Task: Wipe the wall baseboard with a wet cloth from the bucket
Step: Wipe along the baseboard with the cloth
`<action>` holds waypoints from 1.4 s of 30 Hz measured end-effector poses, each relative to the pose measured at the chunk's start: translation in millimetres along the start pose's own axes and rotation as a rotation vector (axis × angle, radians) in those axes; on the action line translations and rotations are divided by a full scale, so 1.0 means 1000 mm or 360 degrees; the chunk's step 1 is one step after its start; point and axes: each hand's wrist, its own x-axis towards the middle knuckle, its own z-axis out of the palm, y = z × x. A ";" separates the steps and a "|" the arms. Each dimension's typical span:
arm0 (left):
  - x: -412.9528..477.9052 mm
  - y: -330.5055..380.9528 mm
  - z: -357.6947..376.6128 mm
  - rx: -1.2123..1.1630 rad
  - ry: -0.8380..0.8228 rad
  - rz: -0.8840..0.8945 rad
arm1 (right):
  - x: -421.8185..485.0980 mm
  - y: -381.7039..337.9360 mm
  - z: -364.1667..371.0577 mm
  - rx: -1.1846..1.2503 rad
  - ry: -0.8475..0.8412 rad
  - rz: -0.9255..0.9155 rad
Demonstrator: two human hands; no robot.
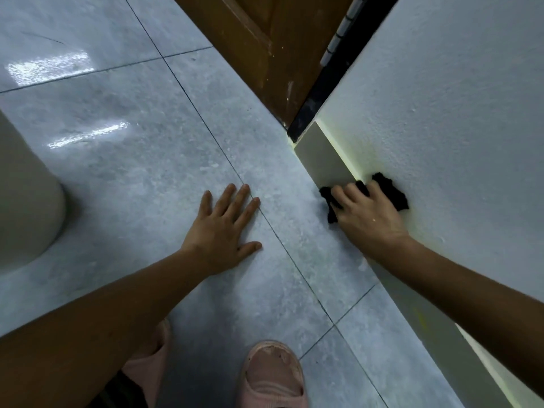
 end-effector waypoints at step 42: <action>0.000 0.006 -0.009 0.0069 -0.0125 -0.0040 | 0.014 -0.003 -0.017 0.0008 -0.0091 0.0063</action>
